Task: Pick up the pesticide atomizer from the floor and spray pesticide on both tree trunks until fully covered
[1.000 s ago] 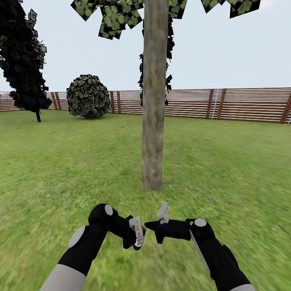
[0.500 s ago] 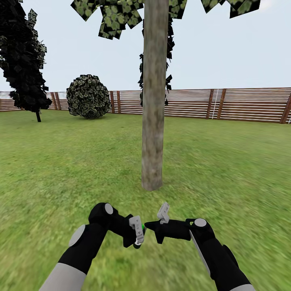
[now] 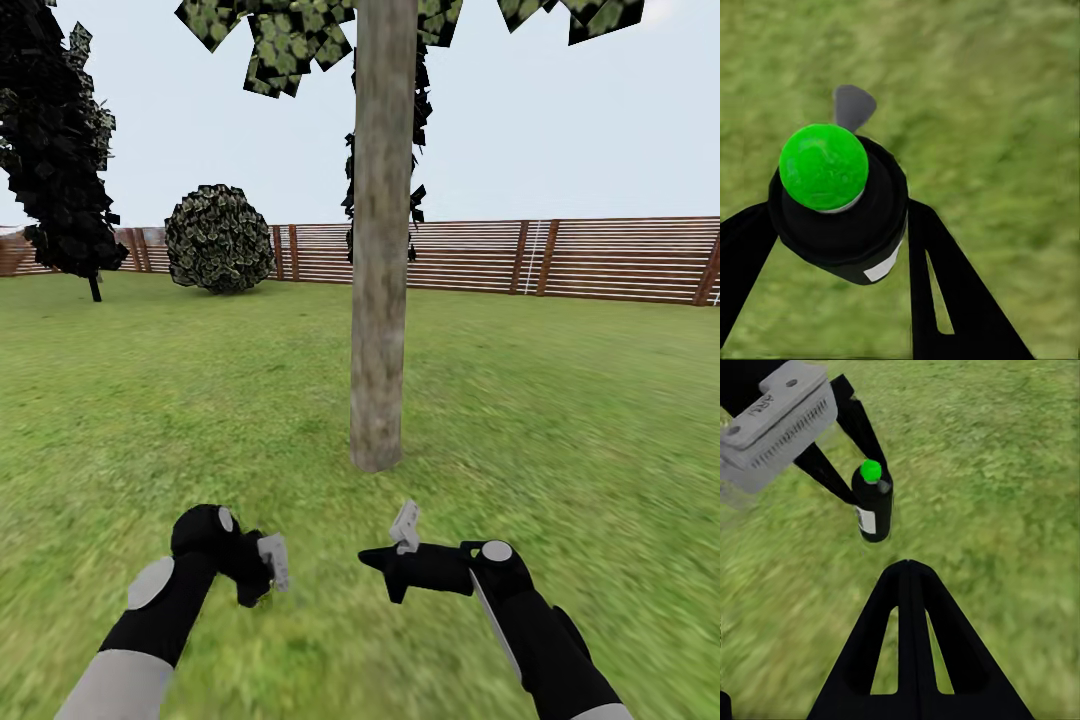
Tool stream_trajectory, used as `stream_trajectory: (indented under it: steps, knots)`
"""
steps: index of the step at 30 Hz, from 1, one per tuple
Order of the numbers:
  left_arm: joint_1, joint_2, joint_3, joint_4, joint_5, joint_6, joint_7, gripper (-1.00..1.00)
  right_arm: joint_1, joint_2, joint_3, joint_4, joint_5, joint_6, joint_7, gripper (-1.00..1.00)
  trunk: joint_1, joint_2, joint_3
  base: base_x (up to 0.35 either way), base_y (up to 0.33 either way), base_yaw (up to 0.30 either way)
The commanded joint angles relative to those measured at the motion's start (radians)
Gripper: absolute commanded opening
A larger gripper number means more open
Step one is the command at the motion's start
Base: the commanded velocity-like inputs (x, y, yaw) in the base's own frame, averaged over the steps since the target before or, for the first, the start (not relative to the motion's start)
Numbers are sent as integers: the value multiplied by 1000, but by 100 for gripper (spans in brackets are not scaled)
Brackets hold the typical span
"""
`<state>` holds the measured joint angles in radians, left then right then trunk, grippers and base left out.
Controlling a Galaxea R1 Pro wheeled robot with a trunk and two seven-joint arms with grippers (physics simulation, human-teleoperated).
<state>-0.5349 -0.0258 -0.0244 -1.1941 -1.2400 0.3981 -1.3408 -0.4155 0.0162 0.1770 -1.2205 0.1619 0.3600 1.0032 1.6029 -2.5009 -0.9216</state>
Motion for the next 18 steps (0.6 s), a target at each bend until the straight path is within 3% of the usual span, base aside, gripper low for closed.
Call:
stream_trajectory:
  steps: [1, 4, 5, 6, 7, 9, 10, 11, 12, 13, 14, 15, 17, 18]
  knots:
    - [-1, 0, 57, 0, -3, 10, 8, -100, 0, -1, -2, -2, 3, 8, 5, -100, 0, 0, -1, 0, 0, 0]
    - [-1, 1, 264, 1, 30, -1, 31, -100, 0, -4, -6, 0, 4, 7, 3, -100, 0, 0, -1, 0, 0, 0]
    - [-1, 1, 374, 1, 71, -14, 40, -100, 0, -5, -9, 2, 5, 7, 1, -100, 0, 0, -1, 0, 0, 0]
    - [-1, 1, 440, 1, 105, -27, 44, -100, 1, -6, -12, 6, 5, 7, 0, 100, 0, 0, -1, 0, 0, 0]
    - [0, 1, 495, 1, 143, -43, 46, -100, 3, -10, -18, 16, 5, 7, -3, 100, 0, 0, -1, 0, 0, 0]
    - [0, 1, 595, 1, 244, -76, 49, -100, 6, -57, -75, 81, 4, 3, -7, 100, 0, 0, -1, 0, 0, 0]
    - [1, 1, 642, 1, 298, -86, 51, -100, 7, -85, -123, 123, 3, 1, -7, 100, 0, 0, -1, 0, 0, 0]
    - [1, 1, 718, 1, 372, -95, 63, -100, 10, -128, -218, 180, 3, -2, -6, 100, 0, 0, -1, 0, 0, 0]
    - [1, 1, 761, 1, 405, -99, 81, -100, 12, -150, -284, 208, 3, -4, -6, 100, 0, 0, -1, 0, 0, 0]
    - [1, 1, 780, 1, 418, -100, 94, -100, 13, -160, -319, 221, 4, -6, -6, 100, 0, 0, -1, 0, 0, 0]
    - [1, -1, 822, 1, 443, -103, 144, -100, 13, -183, -424, 262, 5, -14, -7, 100, 0, 0, -1, 0, 0, 0]
    - [2, -3, 839, 2, 453, -103, 187, -100, 13, -192, -493, 290, 6, -30, -8, 100, 0, 0, -1, 0, 0, 0]
    - [3, -13, 857, 12, 465, -104, 295, -100, 13, -201, -630, 330, 7, -90, -10, 100, 0, 0, -1, 0, 0, 0]
    - [3, -17, 860, 18, 466, -105, 326, -100, 14, -203, -665, 336, 7, -107, -11, 100, 0, 0, -1, 0, 0, 0]
